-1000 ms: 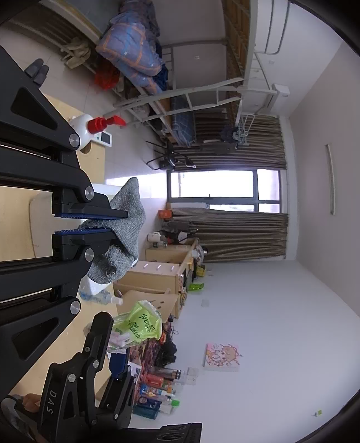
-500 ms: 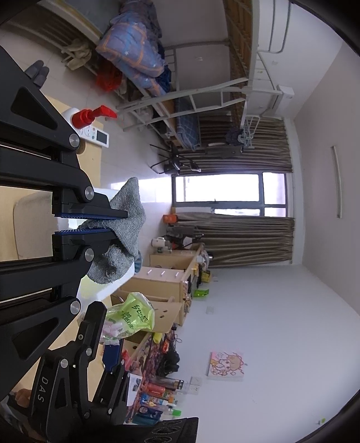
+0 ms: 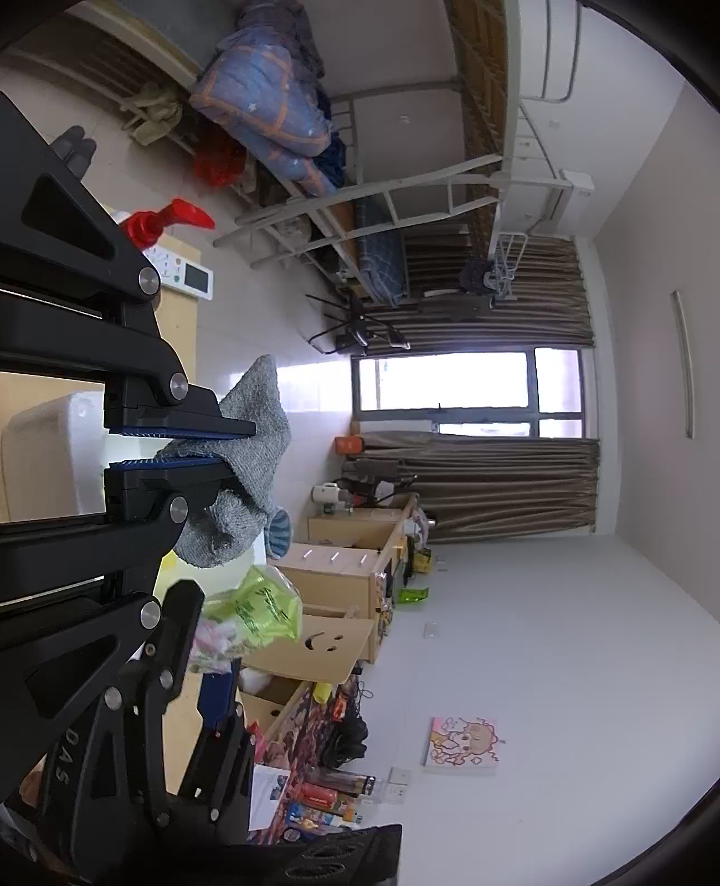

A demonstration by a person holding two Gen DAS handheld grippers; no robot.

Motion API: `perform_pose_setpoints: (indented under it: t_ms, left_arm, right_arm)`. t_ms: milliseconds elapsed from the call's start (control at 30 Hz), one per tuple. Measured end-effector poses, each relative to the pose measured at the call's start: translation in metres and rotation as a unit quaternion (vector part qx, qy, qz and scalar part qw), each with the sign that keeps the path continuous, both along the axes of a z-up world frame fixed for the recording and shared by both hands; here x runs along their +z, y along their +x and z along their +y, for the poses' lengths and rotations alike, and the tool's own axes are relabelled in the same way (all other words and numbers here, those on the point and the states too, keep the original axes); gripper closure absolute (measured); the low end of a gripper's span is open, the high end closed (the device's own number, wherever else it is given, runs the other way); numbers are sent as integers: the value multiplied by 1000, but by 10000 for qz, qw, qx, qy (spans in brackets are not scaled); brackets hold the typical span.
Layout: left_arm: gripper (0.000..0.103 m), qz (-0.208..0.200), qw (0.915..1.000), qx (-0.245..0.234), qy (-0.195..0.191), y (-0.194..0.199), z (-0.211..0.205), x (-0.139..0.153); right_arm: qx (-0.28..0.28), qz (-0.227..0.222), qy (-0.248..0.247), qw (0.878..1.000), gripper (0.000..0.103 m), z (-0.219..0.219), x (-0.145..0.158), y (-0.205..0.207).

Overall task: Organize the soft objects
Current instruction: 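Lower the grey sock into the foam box and open the left gripper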

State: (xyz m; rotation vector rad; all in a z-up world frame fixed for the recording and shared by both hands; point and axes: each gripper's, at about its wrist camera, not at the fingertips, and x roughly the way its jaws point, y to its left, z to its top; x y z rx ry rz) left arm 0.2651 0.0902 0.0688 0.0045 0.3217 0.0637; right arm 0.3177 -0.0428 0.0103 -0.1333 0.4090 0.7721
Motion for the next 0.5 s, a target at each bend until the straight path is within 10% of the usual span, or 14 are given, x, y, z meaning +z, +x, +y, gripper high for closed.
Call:
perform_pose_setpoints:
  t_ms: [500]
  left_arm:
    - [97, 288, 9990, -343, -4, 33, -20, -12]
  right_arm:
    - [-377, 57, -14, 9993, 60, -21, 5, 13]
